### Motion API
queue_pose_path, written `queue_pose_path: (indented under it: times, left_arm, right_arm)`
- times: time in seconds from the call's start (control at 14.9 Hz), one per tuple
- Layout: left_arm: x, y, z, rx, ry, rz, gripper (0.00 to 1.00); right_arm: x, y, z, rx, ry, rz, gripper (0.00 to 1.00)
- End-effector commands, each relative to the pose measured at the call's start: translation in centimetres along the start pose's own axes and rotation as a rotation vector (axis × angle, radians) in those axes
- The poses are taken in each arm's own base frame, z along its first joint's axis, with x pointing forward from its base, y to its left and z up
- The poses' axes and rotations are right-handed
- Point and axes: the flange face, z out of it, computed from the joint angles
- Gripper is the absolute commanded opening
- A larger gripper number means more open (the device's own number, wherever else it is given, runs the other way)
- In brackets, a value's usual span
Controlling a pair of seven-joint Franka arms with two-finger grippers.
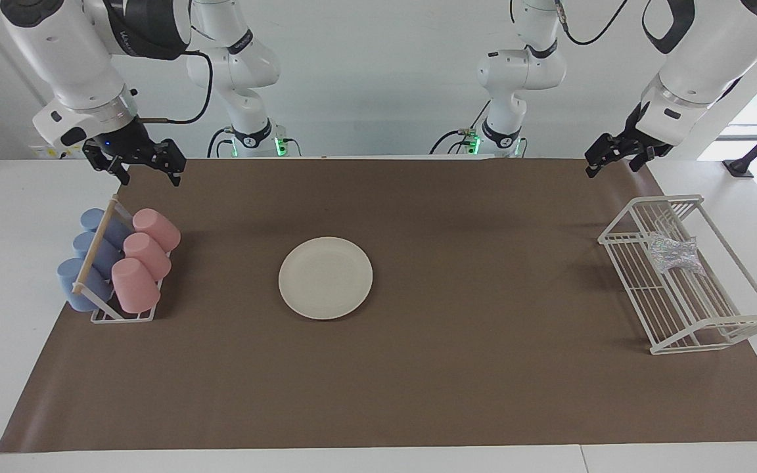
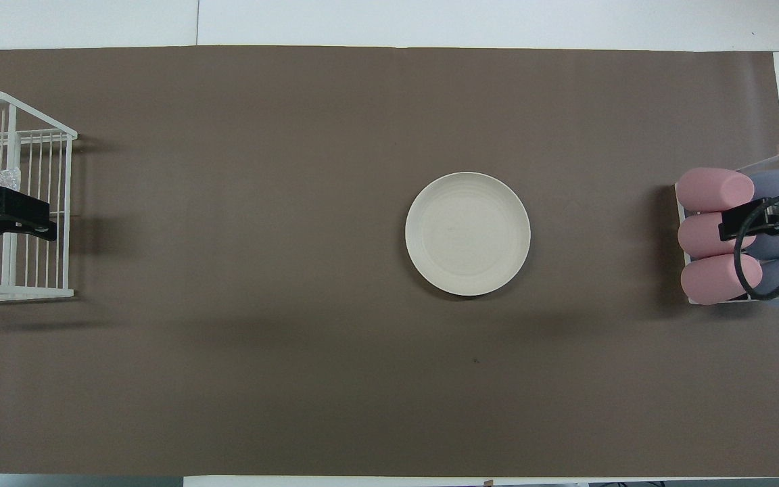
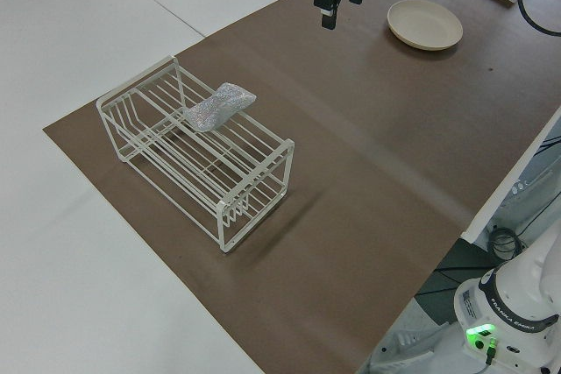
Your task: Wipe plate with sponge
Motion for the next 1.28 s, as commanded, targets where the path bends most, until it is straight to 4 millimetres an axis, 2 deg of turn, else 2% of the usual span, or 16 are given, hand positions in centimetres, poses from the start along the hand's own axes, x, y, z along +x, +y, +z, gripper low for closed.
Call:
queue_pose_path:
  times: [0.0,0.54,0.67,0.81,0.94,1.21]
  left_arm:
    - [0.1,-0.2,-0.3,-0.005,0.01,0.008,1.0]
    - [-0.3,-0.7,0.5,0.002,-0.007,-0.059,1.0]
    - [-0.5,-0.7,1.3,0.137,0.02,-0.057,1.0]
    - [-0.1,1.0,3.4,0.277,0.016,-0.002,1.0]
    - [1.0,1.3,5.9,0.389,0.011,0.031,1.0]
    - [5.9,3.5,13.1,0.68,0.001,0.152,1.0]
  right_arm:
    - [-0.4,0.4,0.1,-0.015,0.004,0.0,1.0]
    - [-0.4,0.4,0.1,-0.015,0.004,0.002,1.0]
    - [-0.4,0.4,0.1,-0.015,0.004,0.017,1.0]
    - [-0.4,0.4,0.1,-0.015,0.004,0.019,1.0]
    - [-0.4,0.5,0.1,-0.014,0.004,0.02,1.0]
    - [-0.4,0.5,0.1,-0.014,0.004,0.023,1.0]
